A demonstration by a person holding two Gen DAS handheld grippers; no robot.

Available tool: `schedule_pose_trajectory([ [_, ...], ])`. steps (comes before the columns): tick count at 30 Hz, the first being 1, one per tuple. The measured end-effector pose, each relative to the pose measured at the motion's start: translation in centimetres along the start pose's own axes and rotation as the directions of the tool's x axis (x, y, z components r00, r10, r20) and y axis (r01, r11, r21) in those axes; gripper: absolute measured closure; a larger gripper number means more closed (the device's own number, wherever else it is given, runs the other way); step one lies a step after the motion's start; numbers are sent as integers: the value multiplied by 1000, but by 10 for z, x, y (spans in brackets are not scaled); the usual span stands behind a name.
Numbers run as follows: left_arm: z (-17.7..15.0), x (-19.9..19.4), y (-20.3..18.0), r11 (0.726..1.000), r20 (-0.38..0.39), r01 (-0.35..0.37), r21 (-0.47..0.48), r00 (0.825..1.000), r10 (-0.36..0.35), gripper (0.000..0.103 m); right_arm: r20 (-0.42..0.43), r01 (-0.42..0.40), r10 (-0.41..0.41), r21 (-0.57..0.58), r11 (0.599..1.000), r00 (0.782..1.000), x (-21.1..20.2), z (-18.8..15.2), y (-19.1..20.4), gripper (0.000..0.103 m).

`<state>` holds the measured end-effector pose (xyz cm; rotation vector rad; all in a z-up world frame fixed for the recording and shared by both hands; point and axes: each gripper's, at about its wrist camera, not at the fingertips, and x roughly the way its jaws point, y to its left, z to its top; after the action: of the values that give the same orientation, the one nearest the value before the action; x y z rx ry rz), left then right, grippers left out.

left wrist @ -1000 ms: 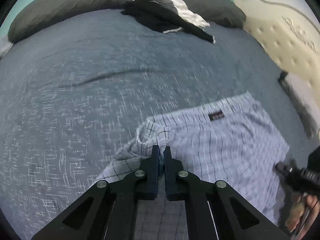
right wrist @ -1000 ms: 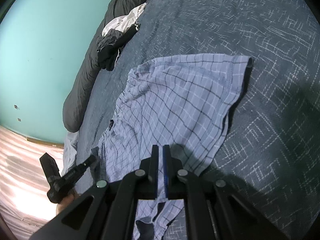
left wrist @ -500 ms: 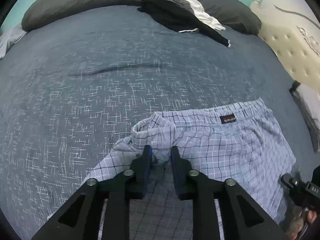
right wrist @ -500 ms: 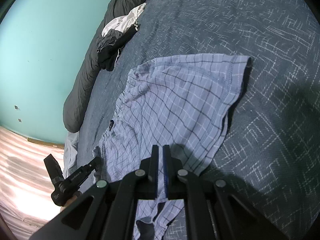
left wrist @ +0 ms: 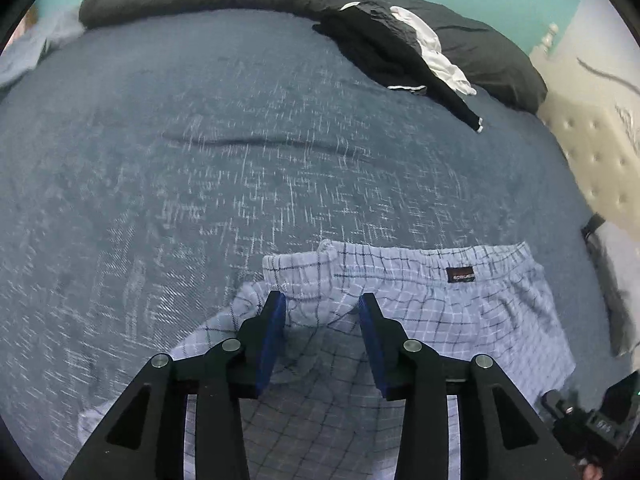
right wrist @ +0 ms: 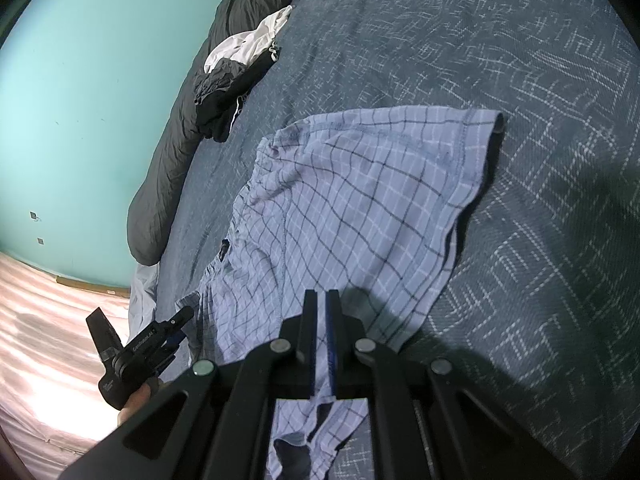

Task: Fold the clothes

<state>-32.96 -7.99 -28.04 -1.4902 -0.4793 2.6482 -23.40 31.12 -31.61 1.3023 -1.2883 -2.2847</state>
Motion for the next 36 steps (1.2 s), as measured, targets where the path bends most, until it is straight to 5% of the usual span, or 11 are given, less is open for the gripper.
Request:
schedule_pose_trajectory([
  [11, 4, 0, 7, 996, 19, 12, -87, 1000, -11, 63, -3, -5, 5, 4, 1000, 1000, -1, -1, 0, 98],
  [12, 4, -1, 8, 996, 22, 11, -88, 1000, -9, 67, -3, -5, 5, 4, 1000, 1000, -1, -1, 0, 98],
  [14, 3, -2, 10, 997, 20, -3, -77, 1000, 4, 102, -4, -6, 6, 5, 1000, 1000, -1, 0, 0, 98],
  [22, 0, -5, 15, 999, 17, -26, -37, 1000, 26, 102, -5, -8, 8, 7, 1000, 1000, -1, 1, 0, 98],
  [32, 20, -40, -6, 977, 113, -131, 169, 987, 113, 102, -7, -9, 9, 7, 1000, 1000, -1, 1, 0, 98],
  [36, 26, -29, -5, 968, 59, -146, 205, 989, 137, 102, -10, -8, 8, 6, 1000, 1000, -1, 0, 0, 98],
])
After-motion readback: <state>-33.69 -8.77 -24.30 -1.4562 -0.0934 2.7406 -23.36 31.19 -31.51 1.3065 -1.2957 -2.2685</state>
